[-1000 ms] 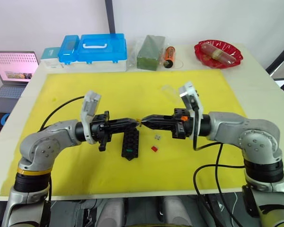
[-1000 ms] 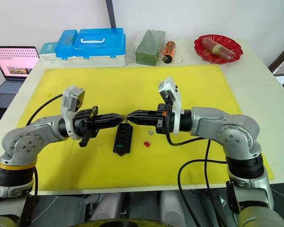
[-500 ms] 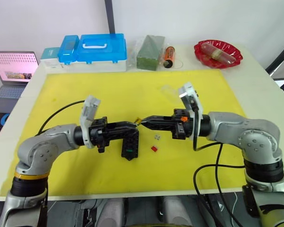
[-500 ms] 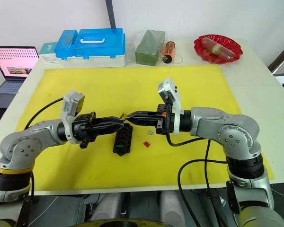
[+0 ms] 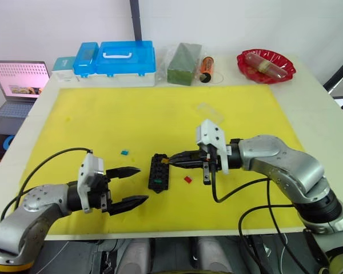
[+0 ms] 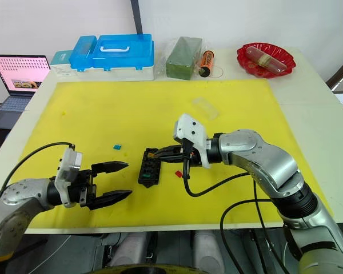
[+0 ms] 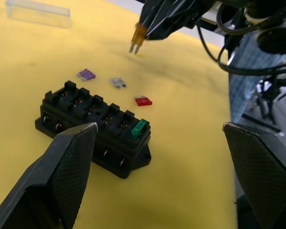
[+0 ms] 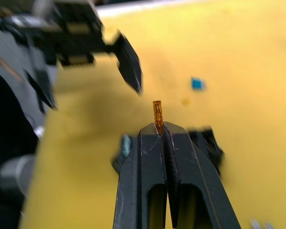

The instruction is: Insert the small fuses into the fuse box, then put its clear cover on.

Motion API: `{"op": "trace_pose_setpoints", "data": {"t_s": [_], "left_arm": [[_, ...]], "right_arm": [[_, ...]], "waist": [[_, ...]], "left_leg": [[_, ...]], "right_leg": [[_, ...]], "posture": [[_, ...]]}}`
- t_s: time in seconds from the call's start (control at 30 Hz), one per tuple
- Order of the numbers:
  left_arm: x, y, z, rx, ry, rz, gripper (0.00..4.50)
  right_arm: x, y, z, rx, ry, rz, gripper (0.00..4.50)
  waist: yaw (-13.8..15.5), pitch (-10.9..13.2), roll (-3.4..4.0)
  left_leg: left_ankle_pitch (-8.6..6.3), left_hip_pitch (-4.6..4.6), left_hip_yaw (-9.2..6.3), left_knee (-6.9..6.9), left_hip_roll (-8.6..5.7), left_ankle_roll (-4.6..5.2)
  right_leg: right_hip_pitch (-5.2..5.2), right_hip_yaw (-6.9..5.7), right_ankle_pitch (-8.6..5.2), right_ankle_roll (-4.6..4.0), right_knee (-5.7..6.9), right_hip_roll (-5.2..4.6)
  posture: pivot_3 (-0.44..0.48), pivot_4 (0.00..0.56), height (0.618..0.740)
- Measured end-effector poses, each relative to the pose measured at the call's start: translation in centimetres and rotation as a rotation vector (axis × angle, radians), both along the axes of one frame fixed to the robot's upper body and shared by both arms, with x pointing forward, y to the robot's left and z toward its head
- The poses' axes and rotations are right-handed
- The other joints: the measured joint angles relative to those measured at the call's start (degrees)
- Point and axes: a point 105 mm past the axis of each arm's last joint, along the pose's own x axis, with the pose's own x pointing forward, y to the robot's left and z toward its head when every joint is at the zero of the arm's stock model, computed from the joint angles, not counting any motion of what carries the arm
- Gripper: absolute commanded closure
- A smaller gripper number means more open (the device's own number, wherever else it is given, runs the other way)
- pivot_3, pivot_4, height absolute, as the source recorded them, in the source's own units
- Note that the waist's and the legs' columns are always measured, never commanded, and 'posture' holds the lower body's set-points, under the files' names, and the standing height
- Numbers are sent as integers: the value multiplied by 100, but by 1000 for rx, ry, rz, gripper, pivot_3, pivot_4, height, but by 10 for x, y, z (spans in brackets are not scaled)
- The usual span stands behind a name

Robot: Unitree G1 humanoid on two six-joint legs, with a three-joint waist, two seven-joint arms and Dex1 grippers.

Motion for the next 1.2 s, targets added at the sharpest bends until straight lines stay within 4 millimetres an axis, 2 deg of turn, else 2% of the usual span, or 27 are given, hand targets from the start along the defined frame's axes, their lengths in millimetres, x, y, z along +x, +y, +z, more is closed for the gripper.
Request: {"op": "trace_pose_setpoints", "data": {"t_s": [0.23,0.63,0.83,1.2], "left_arm": [[8,-10,-8,5,-101,53,50],[11,-21,-19,-18,-108,123,50],[10,-19,-23,-28,-127,152,50],[11,-8,-45,-28,-112,164,50]], "right_arm": [[-4,1,-12,-110,0,33,4500],[-9,20,-13,-134,30,60,4500],[-3,26,-12,-143,33,40,4500],[2,36,-14,-159,41,42,4500]], "waist": [[-9,0,1],[-9,-1,1],[-11,-1,1],[-15,-2,2]], "left_leg": [[0,1,-2,-2,1,0],[0,1,-4,-2,1,0],[0,2,-3,-2,1,0],[0,2,-5,-2,1,0]], "right_leg": [[-2,-2,1,2,1,4],[-2,-2,10,17,3,3],[-2,-3,9,16,3,4],[-2,-5,10,17,5,4]], "posture": [[0,150,740],[0,150,740],[0,150,740],[0,150,740]]}}
